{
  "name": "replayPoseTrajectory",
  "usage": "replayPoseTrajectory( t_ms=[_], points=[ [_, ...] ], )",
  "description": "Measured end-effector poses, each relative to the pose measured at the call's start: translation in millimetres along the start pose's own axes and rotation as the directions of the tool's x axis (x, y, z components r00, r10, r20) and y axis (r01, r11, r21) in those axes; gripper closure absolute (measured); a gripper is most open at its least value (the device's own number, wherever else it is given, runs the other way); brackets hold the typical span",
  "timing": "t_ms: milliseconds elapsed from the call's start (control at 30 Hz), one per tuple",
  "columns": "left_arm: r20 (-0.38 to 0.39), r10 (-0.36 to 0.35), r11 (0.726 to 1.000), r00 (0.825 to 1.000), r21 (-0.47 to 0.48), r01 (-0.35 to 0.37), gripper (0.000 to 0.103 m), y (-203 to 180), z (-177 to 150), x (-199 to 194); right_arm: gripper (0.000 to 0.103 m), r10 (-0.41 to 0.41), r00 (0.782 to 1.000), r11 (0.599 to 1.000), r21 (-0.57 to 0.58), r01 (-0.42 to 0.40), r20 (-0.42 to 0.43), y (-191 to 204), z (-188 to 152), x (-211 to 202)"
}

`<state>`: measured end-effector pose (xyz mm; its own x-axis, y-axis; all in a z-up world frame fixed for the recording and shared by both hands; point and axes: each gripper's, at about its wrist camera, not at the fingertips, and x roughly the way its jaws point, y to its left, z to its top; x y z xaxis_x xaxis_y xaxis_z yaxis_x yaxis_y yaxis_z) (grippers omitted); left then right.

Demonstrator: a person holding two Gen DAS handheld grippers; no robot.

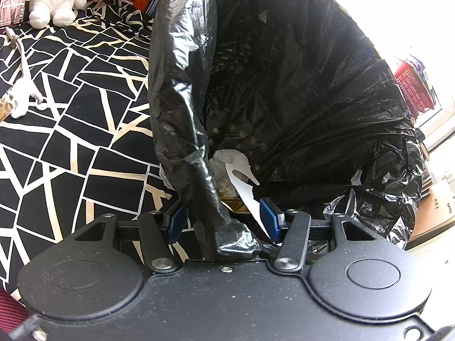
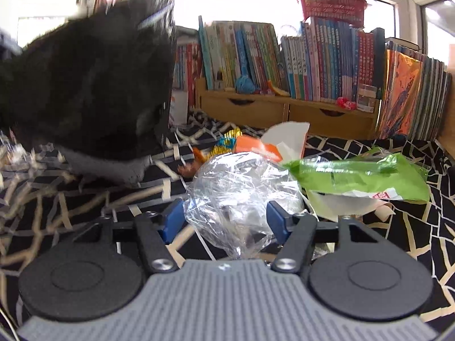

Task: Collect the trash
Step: 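Close the right gripper on the clear plastic wrap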

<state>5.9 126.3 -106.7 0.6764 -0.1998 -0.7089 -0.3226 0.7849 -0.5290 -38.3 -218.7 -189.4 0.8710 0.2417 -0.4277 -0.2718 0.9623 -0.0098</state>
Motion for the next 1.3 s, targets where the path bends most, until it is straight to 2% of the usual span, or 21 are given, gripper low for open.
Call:
replayPoseTrajectory(
  t_ms=[133, 233, 300, 367, 400, 467, 633, 767, 900, 1067, 1133, 1300],
  points=[
    [0.000, 0.000, 1.000, 1.000, 0.000, 0.000, 0.051, 0.1, 0.2, 0.1, 0.039, 0.068, 0.997, 0.989, 0.125, -0.072, 0.038, -16.3, 13.8, -12.4],
    [0.000, 0.000, 1.000, 1.000, 0.000, 0.000, 0.051, 0.2, 0.2, 0.0, 0.042, 0.121, 0.990, 0.960, 0.245, -0.134, 0.067, -34.6, 22.5, -19.8],
    [0.000, 0.000, 1.000, 1.000, 0.000, 0.000, 0.051, 0.2, 0.2, 0.0, 0.060, 0.150, 0.985, 0.935, 0.314, -0.168, 0.081, -46.3, 26.4, -22.1],
    [0.000, -0.001, 1.000, 1.000, -0.001, 0.001, 0.051, 0.2, 0.3, 0.0, 0.061, 0.162, 0.983, 0.905, 0.383, -0.184, 0.089, -58.2, 28.7, -22.7],
    [0.000, -0.001, 1.000, 1.000, -0.001, 0.001, 0.051, 0.2, 0.1, 0.2, 0.061, 0.153, 0.984, 0.905, 0.387, -0.177, 0.091, -60.5, 28.7, -24.0],
    [0.000, -0.001, 1.000, 1.000, 0.000, 0.001, 0.051, 0.3, 0.1, 0.2, 0.061, 0.112, 0.990, 0.932, 0.338, -0.134, 0.084, -57.4, 28.2, -26.3],
    [0.000, 0.000, 1.000, 1.000, -0.002, 0.000, 0.051, 0.2, -0.1, 0.4, 0.063, 0.125, 0.992, 0.974, 0.185, -0.128, 0.028, -42.7, 21.4, -31.2],
    [-0.001, -0.002, 1.000, 1.000, -0.001, 0.002, 0.051, 0.1, -0.2, 0.6, 0.065, 0.156, 0.988, 0.983, 0.105, -0.153, -0.022, -30.3, 11.3, -33.3],
    [-0.001, -0.002, 1.000, 1.000, -0.002, 0.002, 0.051, -0.3, -0.2, 1.2, 0.072, 0.180, 0.983, 0.981, 0.082, -0.177, -0.030, -21.5, 3.0, -37.6],
    [-0.001, -0.003, 1.000, 1.000, -0.002, 0.003, 0.051, 0.0, -0.2, 1.4, 0.078, 0.176, 0.983, 0.974, 0.135, -0.182, 0.052, -25.9, 7.8, -47.4],
    [0.000, -0.003, 1.000, 1.000, -0.002, 0.003, 0.051, 0.0, -0.2, 1.8, 0.084, 0.182, 0.979, 0.967, 0.161, -0.195, 0.092, -30.9, 14.8, -52.3],
    [0.000, -0.005, 1.000, 1.000, -0.005, 0.005, 0.051, -0.1, 0.0, 2.9, 0.088, 0.191, 0.964, 0.955, 0.191, -0.225, 0.183, -43.1, 40.4, -62.0]
  ],
)
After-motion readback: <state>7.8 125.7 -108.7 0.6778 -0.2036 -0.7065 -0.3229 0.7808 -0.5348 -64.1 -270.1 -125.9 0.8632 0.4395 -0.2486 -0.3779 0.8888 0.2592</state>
